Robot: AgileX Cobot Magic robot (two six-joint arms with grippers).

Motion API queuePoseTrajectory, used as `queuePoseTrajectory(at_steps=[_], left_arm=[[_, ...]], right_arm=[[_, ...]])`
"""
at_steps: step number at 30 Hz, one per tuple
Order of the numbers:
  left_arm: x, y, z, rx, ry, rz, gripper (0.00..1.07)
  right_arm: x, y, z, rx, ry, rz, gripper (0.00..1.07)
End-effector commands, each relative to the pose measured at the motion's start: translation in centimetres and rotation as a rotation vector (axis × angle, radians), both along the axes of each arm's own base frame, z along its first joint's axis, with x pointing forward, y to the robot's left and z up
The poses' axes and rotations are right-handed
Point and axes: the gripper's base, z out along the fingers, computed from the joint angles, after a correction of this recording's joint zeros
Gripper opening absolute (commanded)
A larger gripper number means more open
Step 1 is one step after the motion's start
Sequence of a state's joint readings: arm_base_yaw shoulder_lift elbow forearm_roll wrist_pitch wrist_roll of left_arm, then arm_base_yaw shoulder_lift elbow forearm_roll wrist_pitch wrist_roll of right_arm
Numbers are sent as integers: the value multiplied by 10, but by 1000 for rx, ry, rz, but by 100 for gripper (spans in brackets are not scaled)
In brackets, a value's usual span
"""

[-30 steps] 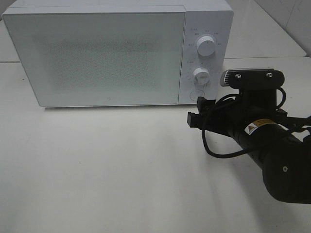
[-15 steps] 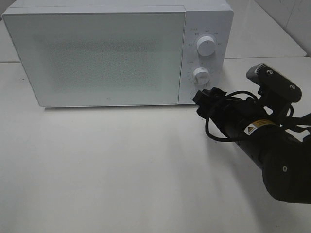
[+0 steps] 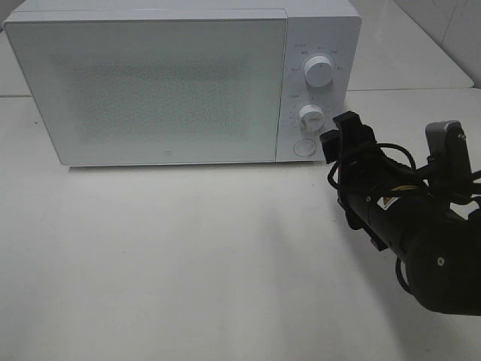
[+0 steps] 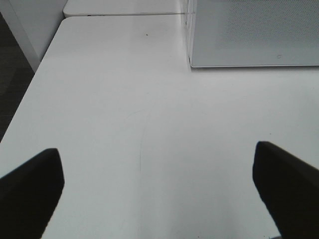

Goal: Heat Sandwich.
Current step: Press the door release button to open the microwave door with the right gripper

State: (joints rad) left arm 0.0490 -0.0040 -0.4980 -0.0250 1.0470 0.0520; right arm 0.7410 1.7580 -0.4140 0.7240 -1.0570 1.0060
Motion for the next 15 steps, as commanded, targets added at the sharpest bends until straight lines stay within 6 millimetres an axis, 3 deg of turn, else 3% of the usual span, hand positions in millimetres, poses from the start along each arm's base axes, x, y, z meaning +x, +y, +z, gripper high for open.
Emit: queuePoseTrajectory(at_steps=[1,6,10,11,13,15], left_arm=[[-2,-1,0,-9,-29,0,98],[-2,-1,0,-9,-29,0,98],[-2,-1,0,-9,-29,0,98],[-2,-1,0,-9,-29,0,98],[-2,-1,0,-9,-29,0,98],[-2,-1,0,-9,-29,0,98]], right_arm=[[1,3,1,120,13,-35,64],[1,3,1,198,23,-65,51],[1,3,1,253,31,-87,26],[1,3,1,253,31,-87,26],[0,2,0,282,50,-100,10],[0,2,-1,287,56,-102,6]])
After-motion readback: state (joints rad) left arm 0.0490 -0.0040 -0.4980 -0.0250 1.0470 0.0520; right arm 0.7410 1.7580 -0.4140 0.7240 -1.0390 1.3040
